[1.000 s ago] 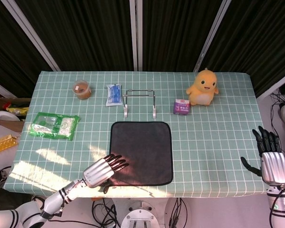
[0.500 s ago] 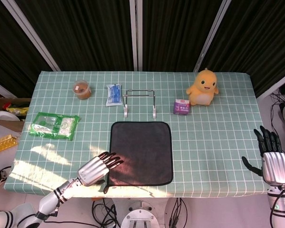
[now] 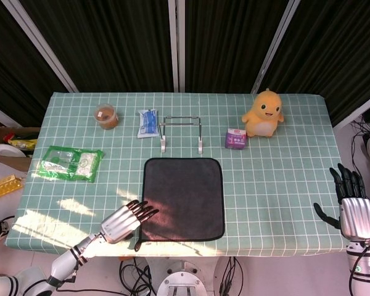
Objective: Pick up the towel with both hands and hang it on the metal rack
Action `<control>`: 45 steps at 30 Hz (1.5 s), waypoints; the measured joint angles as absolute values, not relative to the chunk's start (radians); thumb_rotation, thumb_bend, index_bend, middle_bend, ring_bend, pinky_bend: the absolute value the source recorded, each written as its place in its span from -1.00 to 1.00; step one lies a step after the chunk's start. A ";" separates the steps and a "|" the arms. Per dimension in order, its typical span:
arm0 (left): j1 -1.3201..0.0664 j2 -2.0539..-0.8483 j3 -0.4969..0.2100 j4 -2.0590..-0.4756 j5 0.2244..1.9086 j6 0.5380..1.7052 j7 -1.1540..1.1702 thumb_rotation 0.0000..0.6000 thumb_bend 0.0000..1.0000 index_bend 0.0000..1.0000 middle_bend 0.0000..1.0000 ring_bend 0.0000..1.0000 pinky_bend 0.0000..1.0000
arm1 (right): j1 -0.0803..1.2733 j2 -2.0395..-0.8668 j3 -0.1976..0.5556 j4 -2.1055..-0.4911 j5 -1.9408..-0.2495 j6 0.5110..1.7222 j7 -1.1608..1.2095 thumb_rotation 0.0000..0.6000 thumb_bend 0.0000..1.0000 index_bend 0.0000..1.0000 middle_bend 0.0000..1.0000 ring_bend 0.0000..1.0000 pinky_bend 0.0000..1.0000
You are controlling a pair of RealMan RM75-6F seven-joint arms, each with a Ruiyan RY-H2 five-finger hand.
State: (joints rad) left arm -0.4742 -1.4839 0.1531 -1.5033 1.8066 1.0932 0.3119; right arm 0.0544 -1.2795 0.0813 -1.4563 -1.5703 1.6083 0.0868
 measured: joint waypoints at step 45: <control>-0.540 -1.609 0.146 -1.397 1.826 1.156 0.100 1.00 0.10 0.16 -0.69 -0.75 -0.54 | 0.061 -1.291 0.077 -1.417 -1.559 1.580 0.117 1.00 -0.61 -1.00 -1.00 -1.00 -1.00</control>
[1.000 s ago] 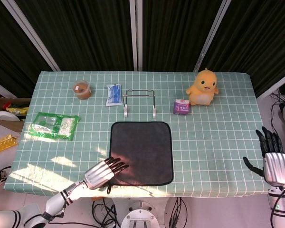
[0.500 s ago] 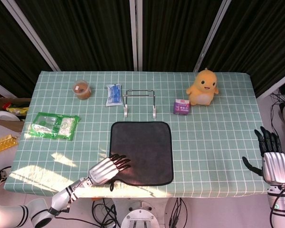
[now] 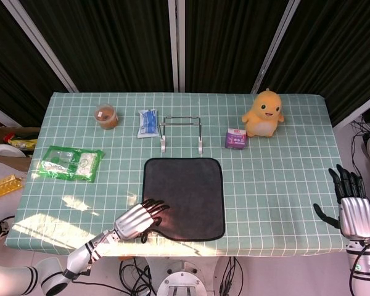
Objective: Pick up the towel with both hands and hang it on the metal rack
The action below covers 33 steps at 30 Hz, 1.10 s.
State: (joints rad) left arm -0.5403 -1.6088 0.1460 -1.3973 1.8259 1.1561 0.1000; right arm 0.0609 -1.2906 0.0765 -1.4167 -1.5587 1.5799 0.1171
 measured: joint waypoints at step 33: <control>-0.583 -1.572 -0.012 -1.615 1.649 1.121 0.180 1.00 0.20 0.43 -0.54 -0.66 -0.39 | 0.241 -1.392 -0.101 -1.530 -1.795 1.265 -0.059 1.00 -0.68 -1.00 -1.00 -1.00 -1.00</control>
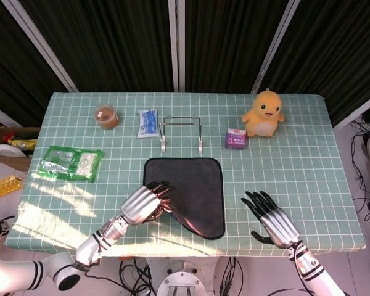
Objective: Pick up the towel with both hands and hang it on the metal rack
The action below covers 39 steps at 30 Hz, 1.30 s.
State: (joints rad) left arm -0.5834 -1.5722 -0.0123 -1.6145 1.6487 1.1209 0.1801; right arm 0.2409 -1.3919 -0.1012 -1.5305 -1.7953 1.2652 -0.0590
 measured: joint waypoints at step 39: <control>-0.630 -1.582 -0.118 -1.677 1.448 1.090 0.284 1.00 0.24 0.47 -0.51 -0.66 -0.39 | 0.310 -1.781 -0.095 -1.242 -1.798 1.288 -0.028 1.00 -0.40 -0.28 -1.00 -1.00 -1.00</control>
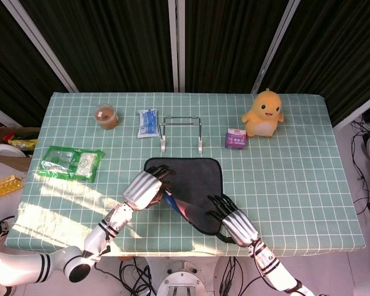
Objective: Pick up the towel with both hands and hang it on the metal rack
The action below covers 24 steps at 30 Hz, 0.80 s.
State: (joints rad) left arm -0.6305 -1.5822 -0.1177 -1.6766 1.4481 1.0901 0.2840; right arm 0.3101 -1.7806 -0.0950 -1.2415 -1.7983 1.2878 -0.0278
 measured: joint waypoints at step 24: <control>-0.620 -1.568 -0.117 -1.681 1.423 1.120 0.239 1.00 0.25 0.52 -0.51 -0.66 -0.39 | 0.294 -1.854 -0.059 -1.120 -1.783 1.469 0.138 1.00 -0.03 0.84 -0.77 -1.00 -1.00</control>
State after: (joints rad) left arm -0.6203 -1.5678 -0.1175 -1.6810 1.4231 1.1197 0.2394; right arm 0.2938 -1.8541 -0.0595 -1.1199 -1.7825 1.4693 0.1382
